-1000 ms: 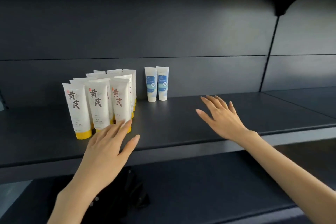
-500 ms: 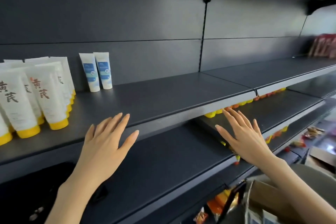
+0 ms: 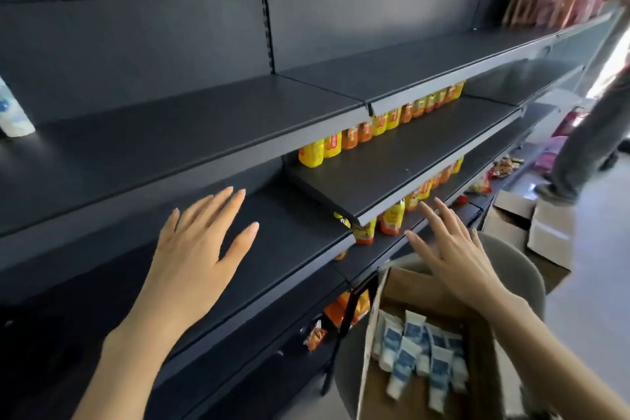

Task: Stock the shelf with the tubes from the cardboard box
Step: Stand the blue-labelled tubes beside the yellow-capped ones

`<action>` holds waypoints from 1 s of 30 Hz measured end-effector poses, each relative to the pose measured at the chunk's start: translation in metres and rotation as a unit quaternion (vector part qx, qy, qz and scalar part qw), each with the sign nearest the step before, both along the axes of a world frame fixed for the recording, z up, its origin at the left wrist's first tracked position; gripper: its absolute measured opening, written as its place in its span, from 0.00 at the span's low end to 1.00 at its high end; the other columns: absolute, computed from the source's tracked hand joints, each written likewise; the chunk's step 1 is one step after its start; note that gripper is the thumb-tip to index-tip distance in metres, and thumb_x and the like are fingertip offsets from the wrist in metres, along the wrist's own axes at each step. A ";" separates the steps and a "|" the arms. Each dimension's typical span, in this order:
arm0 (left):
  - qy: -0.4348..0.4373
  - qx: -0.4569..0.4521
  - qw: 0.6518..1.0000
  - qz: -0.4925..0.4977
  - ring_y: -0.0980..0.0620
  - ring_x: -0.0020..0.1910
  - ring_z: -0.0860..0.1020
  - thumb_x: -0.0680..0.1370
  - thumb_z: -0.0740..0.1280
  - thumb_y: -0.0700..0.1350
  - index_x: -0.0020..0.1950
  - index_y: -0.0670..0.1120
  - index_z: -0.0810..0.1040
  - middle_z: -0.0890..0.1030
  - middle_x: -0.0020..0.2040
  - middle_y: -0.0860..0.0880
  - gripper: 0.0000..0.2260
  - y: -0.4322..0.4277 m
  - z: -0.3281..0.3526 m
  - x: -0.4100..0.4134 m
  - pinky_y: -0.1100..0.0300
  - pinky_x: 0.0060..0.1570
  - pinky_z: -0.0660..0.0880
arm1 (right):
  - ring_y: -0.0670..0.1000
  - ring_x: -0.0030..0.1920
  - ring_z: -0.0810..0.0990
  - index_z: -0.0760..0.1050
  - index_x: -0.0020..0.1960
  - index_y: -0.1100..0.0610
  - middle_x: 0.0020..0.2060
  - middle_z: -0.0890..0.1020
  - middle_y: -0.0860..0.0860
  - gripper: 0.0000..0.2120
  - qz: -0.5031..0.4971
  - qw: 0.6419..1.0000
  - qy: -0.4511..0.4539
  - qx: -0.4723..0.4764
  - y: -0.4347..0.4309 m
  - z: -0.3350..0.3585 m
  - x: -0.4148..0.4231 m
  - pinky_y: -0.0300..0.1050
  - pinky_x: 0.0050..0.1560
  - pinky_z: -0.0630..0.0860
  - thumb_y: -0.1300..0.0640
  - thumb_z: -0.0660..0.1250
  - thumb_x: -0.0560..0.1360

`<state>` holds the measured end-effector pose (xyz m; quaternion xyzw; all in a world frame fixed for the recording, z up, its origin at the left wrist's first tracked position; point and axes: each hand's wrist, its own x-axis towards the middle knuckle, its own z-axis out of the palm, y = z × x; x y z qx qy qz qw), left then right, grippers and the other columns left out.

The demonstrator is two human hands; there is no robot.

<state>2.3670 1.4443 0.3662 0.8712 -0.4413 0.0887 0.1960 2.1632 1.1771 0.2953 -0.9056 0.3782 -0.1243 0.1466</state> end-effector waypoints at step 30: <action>0.246 0.252 0.924 -0.148 0.59 0.75 0.50 0.80 0.53 0.56 0.77 0.55 0.52 0.52 0.77 0.58 0.26 -0.192 -0.305 -0.067 0.58 0.71 0.50 | 0.52 0.77 0.53 0.47 0.78 0.51 0.77 0.53 0.51 0.42 -0.143 0.938 0.166 0.268 -0.016 -0.338 -0.094 0.55 0.74 0.56 0.27 0.39 0.71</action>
